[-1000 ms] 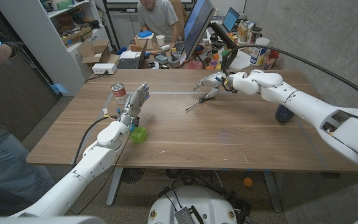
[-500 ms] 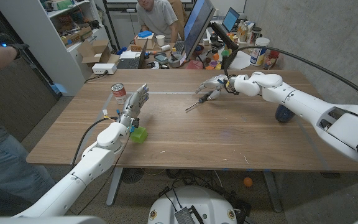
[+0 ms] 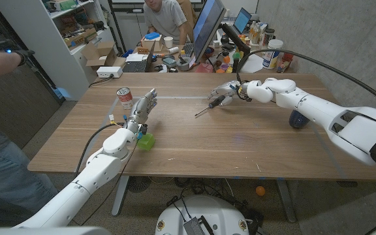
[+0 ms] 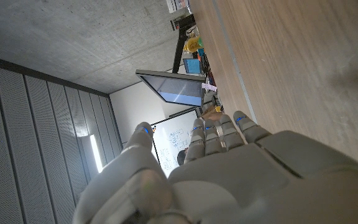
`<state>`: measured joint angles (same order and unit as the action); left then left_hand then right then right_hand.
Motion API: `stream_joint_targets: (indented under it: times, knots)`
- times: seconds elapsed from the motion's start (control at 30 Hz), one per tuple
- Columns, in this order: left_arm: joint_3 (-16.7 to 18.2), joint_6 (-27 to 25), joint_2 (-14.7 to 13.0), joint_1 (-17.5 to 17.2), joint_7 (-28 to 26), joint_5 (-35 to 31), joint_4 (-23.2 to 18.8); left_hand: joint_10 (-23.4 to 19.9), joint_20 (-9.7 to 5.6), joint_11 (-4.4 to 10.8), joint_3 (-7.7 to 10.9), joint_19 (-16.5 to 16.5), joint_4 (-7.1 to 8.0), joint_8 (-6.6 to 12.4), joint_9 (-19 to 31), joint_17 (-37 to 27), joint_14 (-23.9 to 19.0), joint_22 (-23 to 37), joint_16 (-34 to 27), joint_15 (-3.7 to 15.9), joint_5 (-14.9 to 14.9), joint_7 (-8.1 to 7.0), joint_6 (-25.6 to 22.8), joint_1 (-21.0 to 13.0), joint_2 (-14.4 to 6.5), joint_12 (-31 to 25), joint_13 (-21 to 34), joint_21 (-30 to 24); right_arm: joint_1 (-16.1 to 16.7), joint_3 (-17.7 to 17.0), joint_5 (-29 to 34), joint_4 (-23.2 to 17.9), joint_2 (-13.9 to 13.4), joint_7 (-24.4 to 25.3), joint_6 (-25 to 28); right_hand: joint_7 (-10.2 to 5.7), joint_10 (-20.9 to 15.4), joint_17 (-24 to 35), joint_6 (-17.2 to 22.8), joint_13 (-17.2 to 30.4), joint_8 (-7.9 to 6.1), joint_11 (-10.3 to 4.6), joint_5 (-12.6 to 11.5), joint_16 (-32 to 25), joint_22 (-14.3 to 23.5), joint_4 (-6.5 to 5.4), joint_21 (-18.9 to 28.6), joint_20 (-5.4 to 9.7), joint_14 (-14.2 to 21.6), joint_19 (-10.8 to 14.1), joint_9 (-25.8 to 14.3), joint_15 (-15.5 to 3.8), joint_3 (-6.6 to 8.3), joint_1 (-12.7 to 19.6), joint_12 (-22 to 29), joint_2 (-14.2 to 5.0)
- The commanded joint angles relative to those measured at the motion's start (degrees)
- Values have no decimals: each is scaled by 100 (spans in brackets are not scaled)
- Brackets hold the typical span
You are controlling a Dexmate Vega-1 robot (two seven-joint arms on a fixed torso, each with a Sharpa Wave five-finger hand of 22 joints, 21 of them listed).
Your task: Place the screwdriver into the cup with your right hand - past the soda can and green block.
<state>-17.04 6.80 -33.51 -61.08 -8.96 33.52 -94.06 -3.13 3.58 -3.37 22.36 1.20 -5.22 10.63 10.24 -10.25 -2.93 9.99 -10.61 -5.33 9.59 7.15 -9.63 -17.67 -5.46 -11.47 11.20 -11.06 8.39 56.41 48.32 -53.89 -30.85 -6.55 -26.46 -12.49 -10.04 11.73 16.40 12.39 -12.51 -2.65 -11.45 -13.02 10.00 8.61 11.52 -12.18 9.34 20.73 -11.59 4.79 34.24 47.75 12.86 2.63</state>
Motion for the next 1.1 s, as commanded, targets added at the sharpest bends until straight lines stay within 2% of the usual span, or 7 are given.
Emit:
stream_joint_targets:
  times: [0.03, 0.1, 0.2, 0.5, 0.87, 0.97, 1.1]
  knots:
    - [-56, -103, 30, 89, 5, 15, 73, -21, 50, -15, 24, -18, -27, 24, 21, -31, 19, 30, -25, -47, 33, 7, -23, 22, -21, -54, 11, -29, -72, 176, -37, 396, 148, 138, -3, -9, -44, 7, 53, 23, -21, -21, -23, -18, 15, -1, 20, -12, 51, 34, -25, 28, 27, -25, 6, 20]
    - [-68, -111, 38, 115, 18, 19, 103, -21, 54, -14, 25, -19, -29, 22, 21, -31, 21, 30, -24, -43, 32, 12, -19, 23, -22, -54, 11, -29, -73, 190, -41, 417, 155, 181, 2, -8, -156, 6, 134, 25, -20, -501, -25, -9, 13, 1, 17, -16, 88, 82, -25, -24, 51, -29, 29, 27]
    - [-84, -130, 47, 145, 39, 32, 141, -22, 55, -13, 26, -21, -31, 23, 22, -31, 21, 30, -24, -44, 32, 15, -20, 25, -23, -54, 12, -29, -71, 208, -52, 439, 168, 227, 13, -7, -261, 4, 233, 21, -45, -649, -28, -14, 13, 9, 16, -15, 131, 103, -25, -34, 67, -18, 56, 30]
    - [-102, -146, 66, 196, 55, 57, 219, -11, 61, -25, 28, -27, -35, 20, 22, -31, 22, 30, -24, -46, 33, 24, -12, 28, -28, -50, 12, -27, -104, 304, -85, 735, 321, 411, -13, -7, -414, 1, 452, 8, -99, -759, -34, -38, 12, 18, 15, -13, 253, 145, -24, -106, 97, 0, 82, 33]
    - [-82, -202, 21, 162, -27, 40, 142, -25, 72, -22, 31, -36, -48, 20, 22, -31, 29, 31, -22, -45, 32, 22, -14, 36, -28, -56, 12, -26, -280, 534, -154, 1717, 732, 1048, -226, -15, -798, -15, 929, -19, -182, -863, -45, -87, 15, 49, 59, 0, 571, 378, -20, -234, 172, 89, 140, 36]
    - [-83, -225, 5, 157, -37, 35, 118, -21, 79, -17, 31, -45, -48, 21, 22, -31, 25, 31, -24, -45, 32, 24, -16, 38, -29, -54, 12, -23, -272, 592, -157, 1887, 776, 1410, -270, -8, -1271, -11, 1445, -35, -283, -940, -48, -168, 14, 55, 125, 14, 913, 734, -22, -360, 152, 232, 205, -18]
    - [-88, -243, -8, 156, -56, 18, 82, -20, 80, -12, 31, -54, -52, 21, 22, -31, 27, 31, -23, -35, 32, 13, -16, 42, -28, -54, 12, -21, -211, 617, -175, 1888, 735, 1840, -284, -4, -2194, 28, 2599, -48, -579, -974, -57, -335, 5, 44, 114, 53, 1443, 1182, -30, -549, -131, 510, 248, -118]
